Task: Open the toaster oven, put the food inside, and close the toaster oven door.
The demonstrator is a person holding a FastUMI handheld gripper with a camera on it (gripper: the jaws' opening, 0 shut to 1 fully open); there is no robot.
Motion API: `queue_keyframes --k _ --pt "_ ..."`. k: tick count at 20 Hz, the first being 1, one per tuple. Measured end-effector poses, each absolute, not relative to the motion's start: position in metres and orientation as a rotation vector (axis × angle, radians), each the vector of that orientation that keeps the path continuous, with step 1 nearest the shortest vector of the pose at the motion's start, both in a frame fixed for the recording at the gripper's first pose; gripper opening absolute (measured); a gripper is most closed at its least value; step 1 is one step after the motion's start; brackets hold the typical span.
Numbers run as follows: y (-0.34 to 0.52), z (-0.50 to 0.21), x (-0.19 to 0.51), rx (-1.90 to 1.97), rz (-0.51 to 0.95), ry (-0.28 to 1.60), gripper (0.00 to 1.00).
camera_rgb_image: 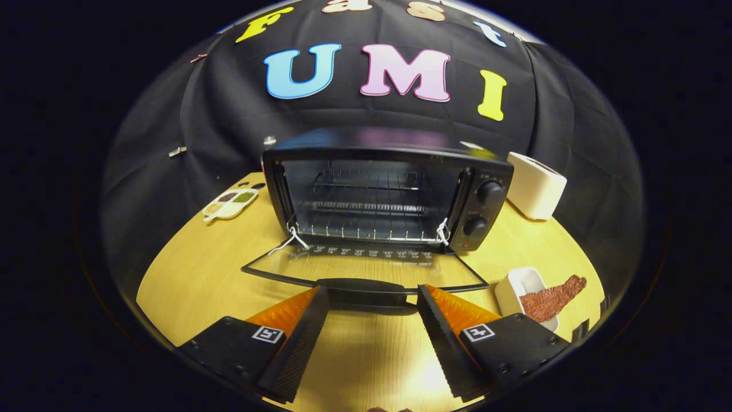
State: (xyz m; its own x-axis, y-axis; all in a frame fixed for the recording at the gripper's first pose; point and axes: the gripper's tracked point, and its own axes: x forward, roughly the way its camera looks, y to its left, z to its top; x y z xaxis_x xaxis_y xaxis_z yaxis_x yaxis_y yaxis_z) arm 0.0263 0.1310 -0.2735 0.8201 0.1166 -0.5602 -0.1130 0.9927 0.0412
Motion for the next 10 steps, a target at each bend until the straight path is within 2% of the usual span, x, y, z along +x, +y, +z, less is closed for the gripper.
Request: queue_keyframes --k 4,10 --pt "0.132 -0.271 0.022 -0.03 0.157 0.577 0.97" --pt "0.087 -0.234 0.001 0.016 0.129 0.562 0.98"
